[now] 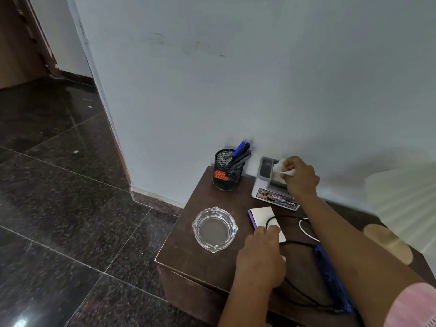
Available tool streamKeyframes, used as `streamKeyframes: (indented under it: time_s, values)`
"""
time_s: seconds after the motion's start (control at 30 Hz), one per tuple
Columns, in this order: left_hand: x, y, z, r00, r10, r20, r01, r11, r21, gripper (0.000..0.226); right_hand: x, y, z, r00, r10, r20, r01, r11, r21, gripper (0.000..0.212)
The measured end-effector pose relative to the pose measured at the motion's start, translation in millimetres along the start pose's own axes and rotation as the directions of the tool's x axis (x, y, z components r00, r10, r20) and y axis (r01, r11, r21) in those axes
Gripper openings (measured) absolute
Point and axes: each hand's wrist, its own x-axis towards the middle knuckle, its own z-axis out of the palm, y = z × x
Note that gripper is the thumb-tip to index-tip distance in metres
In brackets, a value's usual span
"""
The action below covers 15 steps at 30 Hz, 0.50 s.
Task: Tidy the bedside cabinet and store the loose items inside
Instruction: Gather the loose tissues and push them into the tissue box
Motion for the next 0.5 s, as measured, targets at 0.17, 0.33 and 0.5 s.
streamKeyframes:
  time_s: [0.17, 0.33, 0.5]
  values:
    - [0, 1, 1, 1.0, 0.002, 0.021, -0.002, 1.0, -0.008, 0.051, -2, 5, -4, 0.999, -0.016, 0.04, 0.025, 0.972, -0.233, 0.022]
    - [1, 1, 3, 0.999, 0.005, 0.035, -0.005, 1.0, -0.013, 0.053, -5, 7, -8, 0.994, -0.101, 0.039, 0.108, 0.94, -0.322, 0.032]
    - [1, 0, 4, 0.999, 0.009, 0.049, -0.008, 1.0, -0.013, 0.055, -7, 2, -11, 0.99, -0.115, 0.084, 0.138, 0.925, -0.354, 0.018]
